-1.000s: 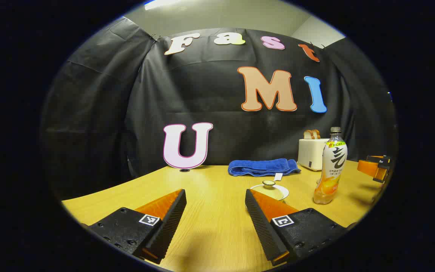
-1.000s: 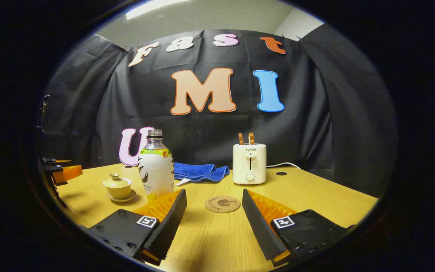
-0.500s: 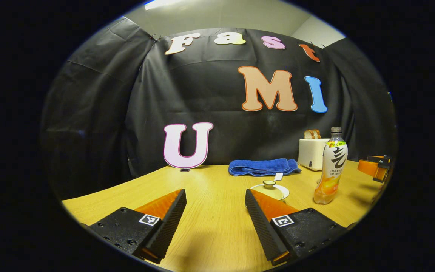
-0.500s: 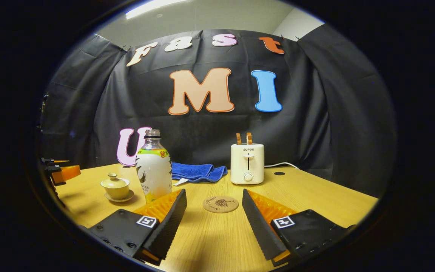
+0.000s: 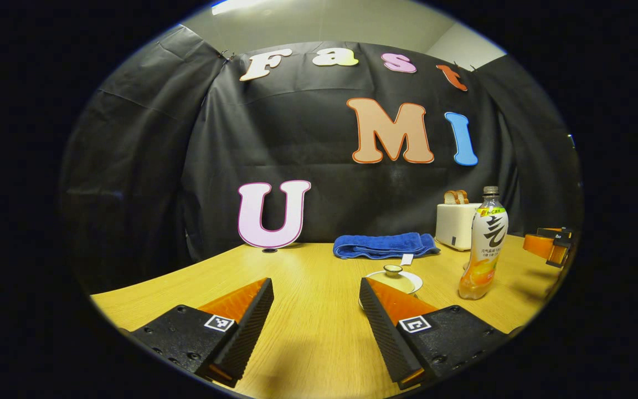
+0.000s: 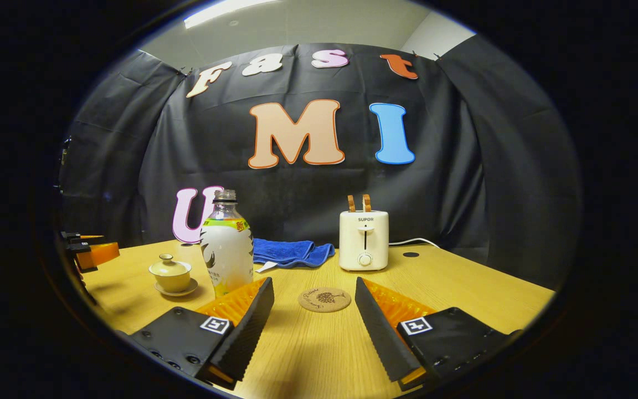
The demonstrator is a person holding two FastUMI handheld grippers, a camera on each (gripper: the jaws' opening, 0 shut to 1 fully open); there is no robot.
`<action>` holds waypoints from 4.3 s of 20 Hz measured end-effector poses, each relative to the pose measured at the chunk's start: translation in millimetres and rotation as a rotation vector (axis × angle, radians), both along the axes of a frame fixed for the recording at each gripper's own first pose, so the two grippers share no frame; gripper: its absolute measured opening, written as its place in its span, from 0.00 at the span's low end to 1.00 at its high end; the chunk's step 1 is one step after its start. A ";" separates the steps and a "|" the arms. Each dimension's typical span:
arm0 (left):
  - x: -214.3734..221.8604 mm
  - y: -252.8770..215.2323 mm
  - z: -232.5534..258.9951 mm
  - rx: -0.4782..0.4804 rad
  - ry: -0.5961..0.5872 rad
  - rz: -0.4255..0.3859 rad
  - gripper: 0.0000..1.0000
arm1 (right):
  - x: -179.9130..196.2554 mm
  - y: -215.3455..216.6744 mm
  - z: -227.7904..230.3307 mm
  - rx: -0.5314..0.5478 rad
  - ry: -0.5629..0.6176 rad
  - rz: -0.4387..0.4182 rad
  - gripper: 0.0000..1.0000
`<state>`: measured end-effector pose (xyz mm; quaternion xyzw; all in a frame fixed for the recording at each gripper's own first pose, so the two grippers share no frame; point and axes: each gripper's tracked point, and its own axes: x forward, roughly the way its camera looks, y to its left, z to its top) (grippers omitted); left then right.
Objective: Open the teacup lid with one hand, grasp the water bottle and pour water into the teacup with the other hand; after pouring, place the water bottle on the coaster and then close the teacup lid.
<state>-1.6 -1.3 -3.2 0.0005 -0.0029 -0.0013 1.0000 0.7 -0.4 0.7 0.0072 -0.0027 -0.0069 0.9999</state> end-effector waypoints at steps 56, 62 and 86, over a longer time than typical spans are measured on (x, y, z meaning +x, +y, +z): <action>52.2 -86.7 -8.1 0.009 0.039 -0.292 0.92 | 0.3 7.1 -0.1 0.011 -0.002 0.032 0.94; 75.5 -102.6 -18.8 0.054 0.104 -0.331 0.91 | 0.0 8.7 -0.4 0.011 -0.001 0.040 0.95; 98.6 -110.9 -26.3 0.088 0.168 -0.345 0.39 | 0.6 9.4 -0.6 0.013 -0.001 0.045 0.92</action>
